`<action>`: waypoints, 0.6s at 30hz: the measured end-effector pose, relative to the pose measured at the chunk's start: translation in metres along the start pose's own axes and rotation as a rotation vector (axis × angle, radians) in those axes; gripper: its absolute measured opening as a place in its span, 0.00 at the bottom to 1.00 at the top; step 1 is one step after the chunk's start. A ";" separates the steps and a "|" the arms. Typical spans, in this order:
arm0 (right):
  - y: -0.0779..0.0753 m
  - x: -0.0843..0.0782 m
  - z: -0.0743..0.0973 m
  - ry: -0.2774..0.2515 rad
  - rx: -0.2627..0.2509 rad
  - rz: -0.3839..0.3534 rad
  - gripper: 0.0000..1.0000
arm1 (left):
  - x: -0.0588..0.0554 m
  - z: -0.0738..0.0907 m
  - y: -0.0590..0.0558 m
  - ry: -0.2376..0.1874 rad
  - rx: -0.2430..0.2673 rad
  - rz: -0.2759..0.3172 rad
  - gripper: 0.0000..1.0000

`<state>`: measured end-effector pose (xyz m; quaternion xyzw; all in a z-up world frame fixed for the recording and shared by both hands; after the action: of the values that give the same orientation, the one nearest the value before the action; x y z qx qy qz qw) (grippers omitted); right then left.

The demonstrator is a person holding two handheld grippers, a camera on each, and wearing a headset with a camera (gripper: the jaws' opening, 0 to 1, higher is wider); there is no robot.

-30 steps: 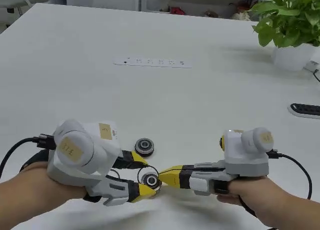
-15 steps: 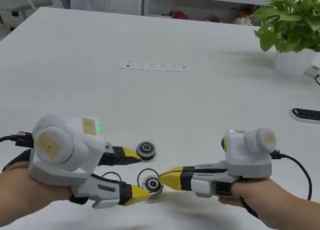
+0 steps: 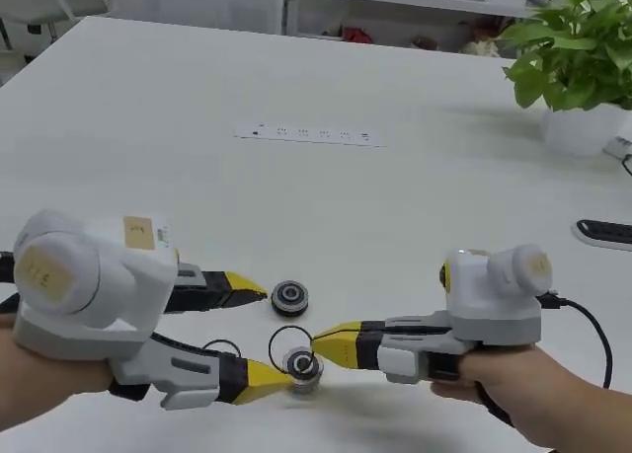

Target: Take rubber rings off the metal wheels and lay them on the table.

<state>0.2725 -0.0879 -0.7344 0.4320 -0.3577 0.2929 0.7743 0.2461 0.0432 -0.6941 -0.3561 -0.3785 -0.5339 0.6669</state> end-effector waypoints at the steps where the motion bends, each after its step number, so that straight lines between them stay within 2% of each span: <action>1: 0.000 0.001 0.000 -0.003 0.002 0.000 0.00 | 0.000 0.002 0.000 0.001 0.004 0.000 0.54; 10: 0.004 0.010 -0.002 -0.012 0.013 0.011 0.00 | -0.002 0.019 0.002 -0.012 0.044 0.005 0.60; 18: 0.009 0.018 -0.009 -0.009 0.027 0.024 0.00 | -0.009 0.035 0.004 -0.022 0.083 0.021 0.62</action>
<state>0.2788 -0.0734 -0.7196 0.4393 -0.3623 0.3052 0.7633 0.2445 0.0782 -0.6859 -0.3378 -0.4040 -0.5069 0.6825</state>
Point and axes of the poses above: the centre of the closed fingertips' face, and the gripper's own axes: z roughly backward along the fingers, y roughly to its left, x roughly out of its top, the point moved 6 cm from there along z, roughly backward along the fingers, and after that the axes turned 11 degrees about -x, right-handed, at the moved point
